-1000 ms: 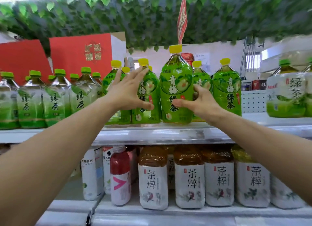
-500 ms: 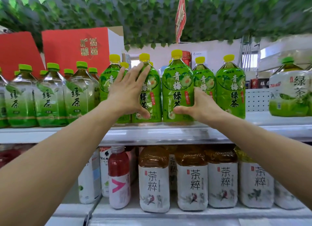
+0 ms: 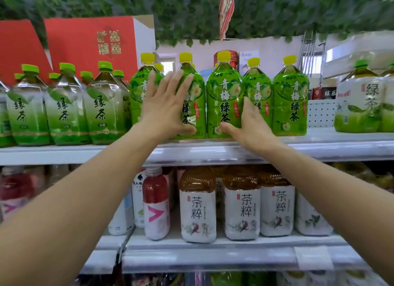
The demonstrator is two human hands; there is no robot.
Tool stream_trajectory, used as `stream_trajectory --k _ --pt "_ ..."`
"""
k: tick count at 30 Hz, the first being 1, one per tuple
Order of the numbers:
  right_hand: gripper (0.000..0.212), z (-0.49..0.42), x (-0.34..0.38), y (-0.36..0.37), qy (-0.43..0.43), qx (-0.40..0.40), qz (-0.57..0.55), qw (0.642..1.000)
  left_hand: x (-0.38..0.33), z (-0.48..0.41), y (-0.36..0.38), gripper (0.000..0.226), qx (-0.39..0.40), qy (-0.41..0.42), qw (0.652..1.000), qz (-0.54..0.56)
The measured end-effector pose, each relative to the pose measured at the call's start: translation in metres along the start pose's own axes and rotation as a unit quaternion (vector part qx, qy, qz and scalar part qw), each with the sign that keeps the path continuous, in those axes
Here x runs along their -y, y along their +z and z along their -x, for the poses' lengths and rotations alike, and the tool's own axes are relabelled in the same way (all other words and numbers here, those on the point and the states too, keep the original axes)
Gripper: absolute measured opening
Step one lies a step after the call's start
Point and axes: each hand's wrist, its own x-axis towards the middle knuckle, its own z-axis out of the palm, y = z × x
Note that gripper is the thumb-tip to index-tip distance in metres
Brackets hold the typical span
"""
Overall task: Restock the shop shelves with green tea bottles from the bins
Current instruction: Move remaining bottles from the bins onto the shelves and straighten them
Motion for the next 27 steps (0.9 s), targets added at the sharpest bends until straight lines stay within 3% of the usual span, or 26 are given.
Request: stream_trajectory --k 4,12,21,24,27 --pt "0.083 0.059 0.006 0.015 -0.091 -0.104 0.109 0.984 -0.012 0.069 0.002 0.096 -0.075 -0.009 0.989 0.124" --pt "0.052 0.19 0.017 0.075 -0.166 -0.074 0.103 0.978 -0.012 0.227 0.031 0.069 -0.042 -0.018 0.983 0.179" --pt "0.045 0.313 0.031 0.18 -0.084 0.122 0.01 0.989 0.006 0.386 0.085 0.058 0.134 -0.073 0.954 0.256" --pt "0.048 0.358 0.026 0.233 -0.004 0.232 -0.018 0.973 0.013 0.451 0.118 0.056 0.236 -0.139 0.918 0.287" --pt "0.05 0.404 0.016 0.288 0.068 0.334 -0.047 0.939 0.018 0.525 0.155 0.055 0.349 -0.247 0.848 0.313"
